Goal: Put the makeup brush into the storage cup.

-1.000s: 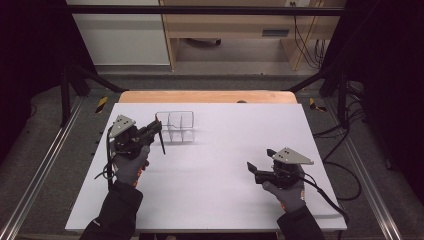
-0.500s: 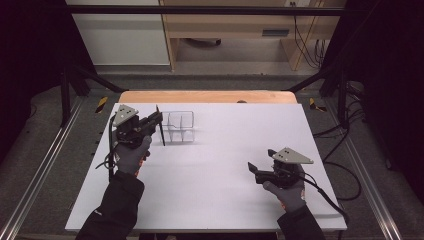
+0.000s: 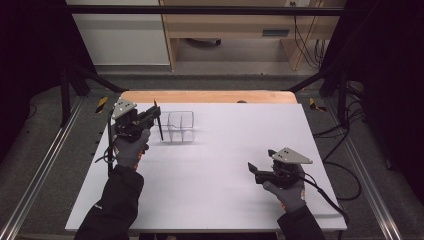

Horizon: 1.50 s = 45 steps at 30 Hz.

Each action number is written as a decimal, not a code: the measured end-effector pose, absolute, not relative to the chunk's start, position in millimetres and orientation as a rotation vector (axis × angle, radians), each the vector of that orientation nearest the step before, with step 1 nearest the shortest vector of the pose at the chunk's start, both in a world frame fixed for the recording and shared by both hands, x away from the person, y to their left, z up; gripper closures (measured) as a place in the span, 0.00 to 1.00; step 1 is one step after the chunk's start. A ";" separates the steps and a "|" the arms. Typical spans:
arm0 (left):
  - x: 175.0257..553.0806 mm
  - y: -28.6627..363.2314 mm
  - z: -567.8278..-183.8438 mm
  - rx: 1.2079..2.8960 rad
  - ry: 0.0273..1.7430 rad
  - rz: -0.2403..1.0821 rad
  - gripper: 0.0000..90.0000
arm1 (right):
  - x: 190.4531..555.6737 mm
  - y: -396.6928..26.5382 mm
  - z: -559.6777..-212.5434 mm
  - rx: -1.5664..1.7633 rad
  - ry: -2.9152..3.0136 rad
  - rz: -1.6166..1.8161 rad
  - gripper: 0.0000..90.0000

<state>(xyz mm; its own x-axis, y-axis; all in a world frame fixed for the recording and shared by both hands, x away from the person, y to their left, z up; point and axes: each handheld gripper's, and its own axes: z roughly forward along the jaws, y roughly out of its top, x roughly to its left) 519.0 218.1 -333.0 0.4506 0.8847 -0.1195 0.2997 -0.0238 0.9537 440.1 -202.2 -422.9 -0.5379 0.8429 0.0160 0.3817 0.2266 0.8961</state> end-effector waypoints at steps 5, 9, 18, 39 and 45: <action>526.2 219.5 -327.8 1.572 1.073 0.668 0.91 | 440.0 -203.0 -421.8 1.121 2.020 1.278 0.17; 532.6 219.9 -324.7 1.561 1.076 0.671 0.91 | 439.8 -203.2 -421.4 1.124 2.016 1.279 0.17; 540.9 219.5 -326.3 1.581 1.080 0.692 0.91 | 440.4 -203.2 -422.1 1.123 2.018 1.268 0.16; 561.0 220.3 -322.7 1.557 1.106 0.716 0.91 | 440.5 -203.3 -421.8 1.125 2.015 1.268 0.16; 565.1 217.5 -321.0 1.561 1.103 0.718 0.91 | 440.8 -203.6 -421.7 1.128 2.017 1.269 0.16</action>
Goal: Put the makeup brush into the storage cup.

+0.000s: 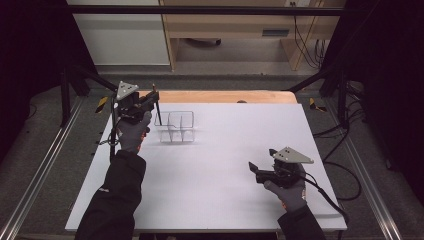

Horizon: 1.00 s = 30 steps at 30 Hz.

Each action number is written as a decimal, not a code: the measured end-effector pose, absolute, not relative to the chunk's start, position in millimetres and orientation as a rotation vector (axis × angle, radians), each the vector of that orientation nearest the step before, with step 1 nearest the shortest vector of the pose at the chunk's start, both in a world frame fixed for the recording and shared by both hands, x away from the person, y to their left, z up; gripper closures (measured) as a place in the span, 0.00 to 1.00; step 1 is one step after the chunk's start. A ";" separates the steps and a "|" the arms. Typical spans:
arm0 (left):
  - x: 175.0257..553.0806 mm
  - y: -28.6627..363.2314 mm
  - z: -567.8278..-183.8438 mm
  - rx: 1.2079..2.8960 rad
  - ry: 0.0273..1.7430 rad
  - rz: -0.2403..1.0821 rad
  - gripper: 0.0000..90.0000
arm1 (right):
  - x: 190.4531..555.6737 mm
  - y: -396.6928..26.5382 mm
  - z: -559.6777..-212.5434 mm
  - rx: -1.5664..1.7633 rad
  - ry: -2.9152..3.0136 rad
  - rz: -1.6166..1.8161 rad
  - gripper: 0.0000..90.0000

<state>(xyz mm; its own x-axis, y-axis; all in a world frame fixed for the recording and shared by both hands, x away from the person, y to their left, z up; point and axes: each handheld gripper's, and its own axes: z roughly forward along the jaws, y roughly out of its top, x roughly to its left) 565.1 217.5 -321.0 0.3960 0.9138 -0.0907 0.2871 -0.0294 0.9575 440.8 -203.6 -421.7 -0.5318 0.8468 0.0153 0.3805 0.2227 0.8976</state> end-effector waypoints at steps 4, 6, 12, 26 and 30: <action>567.1 216.0 -319.9 1.564 1.100 0.724 0.91 | 441.4 -203.0 -422.5 1.127 2.021 1.266 0.16; 569.4 216.4 -320.2 1.568 1.102 0.735 0.91 | 441.5 -202.7 -423.0 1.126 2.025 1.260 0.16; 575.3 219.6 -323.6 1.561 1.118 0.733 0.91 | 442.5 -202.1 -423.9 1.126 2.025 1.257 0.16; 587.0 223.7 -330.9 1.553 1.136 0.733 0.91 | 443.1 -202.2 -423.9 1.130 2.027 1.258 0.16; 589.0 223.9 -333.6 1.563 1.139 0.734 0.91 | 443.1 -201.7 -424.3 1.133 2.032 1.259 0.16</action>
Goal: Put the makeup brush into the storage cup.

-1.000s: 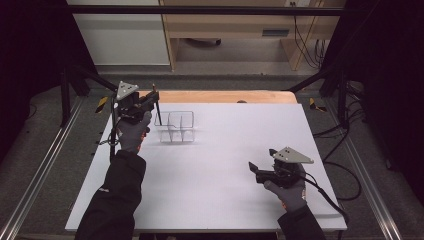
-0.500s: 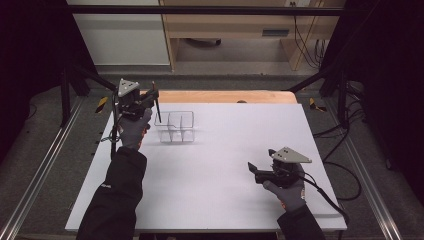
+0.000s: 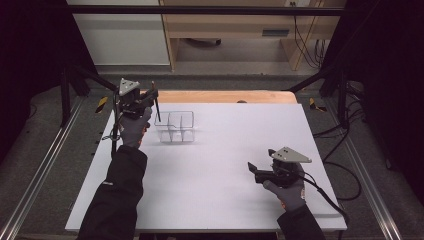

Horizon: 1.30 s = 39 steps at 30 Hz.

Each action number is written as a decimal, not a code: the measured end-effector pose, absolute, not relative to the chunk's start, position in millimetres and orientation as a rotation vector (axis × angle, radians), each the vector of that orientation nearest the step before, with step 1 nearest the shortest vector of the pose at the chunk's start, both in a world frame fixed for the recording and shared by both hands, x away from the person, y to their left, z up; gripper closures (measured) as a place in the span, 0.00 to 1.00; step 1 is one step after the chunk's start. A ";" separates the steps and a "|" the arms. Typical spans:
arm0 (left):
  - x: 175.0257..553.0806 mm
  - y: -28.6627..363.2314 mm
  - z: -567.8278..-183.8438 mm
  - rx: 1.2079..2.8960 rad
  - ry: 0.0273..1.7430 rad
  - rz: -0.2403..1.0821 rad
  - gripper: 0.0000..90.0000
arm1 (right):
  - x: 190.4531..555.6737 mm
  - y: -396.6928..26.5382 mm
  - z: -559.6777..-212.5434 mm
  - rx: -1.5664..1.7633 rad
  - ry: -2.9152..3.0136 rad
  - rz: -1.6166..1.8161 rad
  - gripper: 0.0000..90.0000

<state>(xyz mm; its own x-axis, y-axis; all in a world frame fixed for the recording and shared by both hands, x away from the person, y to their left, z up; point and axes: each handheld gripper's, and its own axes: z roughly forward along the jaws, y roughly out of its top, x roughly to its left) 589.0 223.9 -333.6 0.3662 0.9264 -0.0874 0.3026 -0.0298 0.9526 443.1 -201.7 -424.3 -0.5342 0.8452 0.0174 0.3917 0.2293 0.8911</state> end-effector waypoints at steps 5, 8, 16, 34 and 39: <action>590.5 222.8 -335.9 1.575 1.137 0.739 0.92 | 443.4 -201.4 -424.9 1.131 2.036 1.256 0.16; 591.7 221.8 -338.7 1.578 1.139 0.740 0.91 | 443.2 -201.9 -424.3 1.135 2.032 1.258 0.16; 591.8 222.5 -344.8 1.586 1.140 0.737 0.91 | 443.8 -200.3 -426.0 1.135 2.037 1.252 0.16; 592.7 221.0 -366.6 1.611 1.164 0.729 0.91 | 443.7 -199.7 -426.2 1.134 2.037 1.261 0.16; 590.8 221.8 -375.2 1.614 1.166 0.721 0.92 | 443.7 -199.7 -426.3 1.135 2.038 1.261 0.16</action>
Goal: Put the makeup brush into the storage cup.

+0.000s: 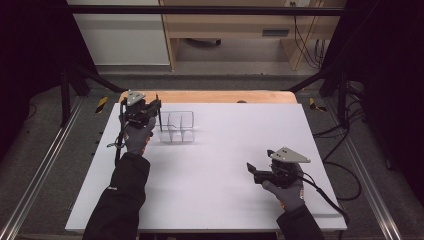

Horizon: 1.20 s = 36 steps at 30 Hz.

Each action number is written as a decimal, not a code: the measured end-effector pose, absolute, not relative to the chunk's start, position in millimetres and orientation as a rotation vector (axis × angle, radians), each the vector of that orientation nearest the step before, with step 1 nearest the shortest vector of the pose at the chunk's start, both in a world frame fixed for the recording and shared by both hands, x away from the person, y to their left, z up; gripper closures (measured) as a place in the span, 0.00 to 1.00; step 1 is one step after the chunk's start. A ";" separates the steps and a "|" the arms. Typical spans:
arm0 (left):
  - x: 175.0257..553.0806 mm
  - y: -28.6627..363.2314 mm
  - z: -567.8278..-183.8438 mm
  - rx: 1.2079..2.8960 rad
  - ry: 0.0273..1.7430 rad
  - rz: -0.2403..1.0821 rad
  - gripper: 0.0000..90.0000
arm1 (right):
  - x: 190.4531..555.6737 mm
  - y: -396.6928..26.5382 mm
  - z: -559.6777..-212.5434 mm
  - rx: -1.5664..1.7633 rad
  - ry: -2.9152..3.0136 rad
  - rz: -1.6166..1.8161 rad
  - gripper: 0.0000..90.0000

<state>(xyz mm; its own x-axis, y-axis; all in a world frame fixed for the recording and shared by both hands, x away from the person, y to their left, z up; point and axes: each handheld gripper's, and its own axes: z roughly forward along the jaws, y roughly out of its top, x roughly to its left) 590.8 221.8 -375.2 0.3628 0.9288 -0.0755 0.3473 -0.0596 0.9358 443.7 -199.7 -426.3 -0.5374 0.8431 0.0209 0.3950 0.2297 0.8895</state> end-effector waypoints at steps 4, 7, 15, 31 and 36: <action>590.0 221.9 -377.7 1.619 1.164 0.720 0.92 | 443.6 -199.4 -426.4 1.135 2.039 1.263 0.16; 588.3 222.4 -380.7 1.623 1.168 0.721 0.92 | 443.2 -199.7 -425.6 1.138 2.033 1.268 0.16; 585.3 220.1 -387.9 1.643 1.164 0.721 0.92 | 442.8 -199.7 -425.2 1.138 2.031 1.270 0.16; 585.3 217.5 -402.2 1.678 1.180 0.712 0.92 | 442.6 -199.6 -424.8 1.137 2.031 1.273 0.16; 584.3 217.8 -404.2 1.688 1.185 0.706 0.91 | 442.6 -199.2 -425.0 1.135 2.032 1.273 0.16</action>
